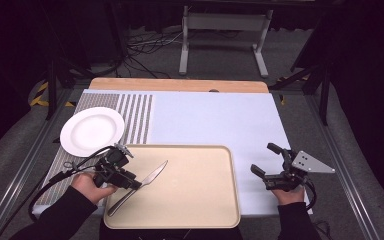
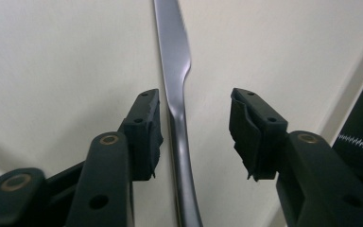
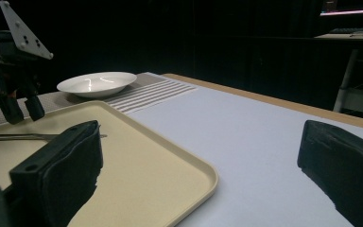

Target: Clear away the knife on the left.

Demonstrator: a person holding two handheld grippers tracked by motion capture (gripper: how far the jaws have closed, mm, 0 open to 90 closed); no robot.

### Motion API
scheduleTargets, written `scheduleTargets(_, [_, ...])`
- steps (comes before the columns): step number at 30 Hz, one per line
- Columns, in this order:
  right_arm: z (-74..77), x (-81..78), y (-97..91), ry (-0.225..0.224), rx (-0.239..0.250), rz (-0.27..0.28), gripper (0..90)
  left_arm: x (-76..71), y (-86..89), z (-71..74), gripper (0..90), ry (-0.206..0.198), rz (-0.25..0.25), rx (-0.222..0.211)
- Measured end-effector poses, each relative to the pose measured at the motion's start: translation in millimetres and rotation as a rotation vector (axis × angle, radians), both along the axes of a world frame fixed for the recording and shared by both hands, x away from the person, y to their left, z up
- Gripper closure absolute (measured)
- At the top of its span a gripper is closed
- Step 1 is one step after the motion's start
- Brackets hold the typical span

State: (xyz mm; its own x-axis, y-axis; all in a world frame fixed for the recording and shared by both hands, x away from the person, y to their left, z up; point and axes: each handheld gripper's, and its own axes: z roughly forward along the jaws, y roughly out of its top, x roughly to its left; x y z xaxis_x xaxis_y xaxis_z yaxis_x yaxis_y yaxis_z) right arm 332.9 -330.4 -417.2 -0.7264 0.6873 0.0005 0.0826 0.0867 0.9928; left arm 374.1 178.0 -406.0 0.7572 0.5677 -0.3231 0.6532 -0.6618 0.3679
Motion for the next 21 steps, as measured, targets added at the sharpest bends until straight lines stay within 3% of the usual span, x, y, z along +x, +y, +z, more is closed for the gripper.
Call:
scheduleTargets(5, [-0.1, 0.1, 0.2, -0.001, 0.0, 0.0, 1.5, -1.4, -0.3, 9.2, 47.8, -0.118, -0.004, -0.101])
scheduleTargets(8, [-0.2, 0.1, 1.0, 0.005, -0.001, 0.0, 1.5, -3.4, -4.2, 10.9, 50.1, -0.222, -0.041, -0.129])
scheduleTargets(10, [-0.1, 0.0, 1.3, 0.002, -0.003, 0.0, 1.5, -4.6, -7.6, 10.6, 55.0, -0.262, -0.056, -0.137])
scheduleTargets(15, [-0.4, 0.3, 1.2, -0.001, -0.002, 0.003, 1.5, 0.0, -11.6, 7.5, 80.4, -0.236, -0.046, -0.152])
scheduleTargets(19, [-0.9, 0.4, 1.5, 0.005, -0.001, 0.001, 1.5, 1.4, -18.9, 2.4, 89.7, -0.23, -0.068, -0.193])
scheduleTargets(21, [-1.0, 0.7, 2.0, 0.003, -0.004, 0.003, 1.5, 2.2, -23.0, -1.4, 90.0, -0.229, -0.068, -0.183])
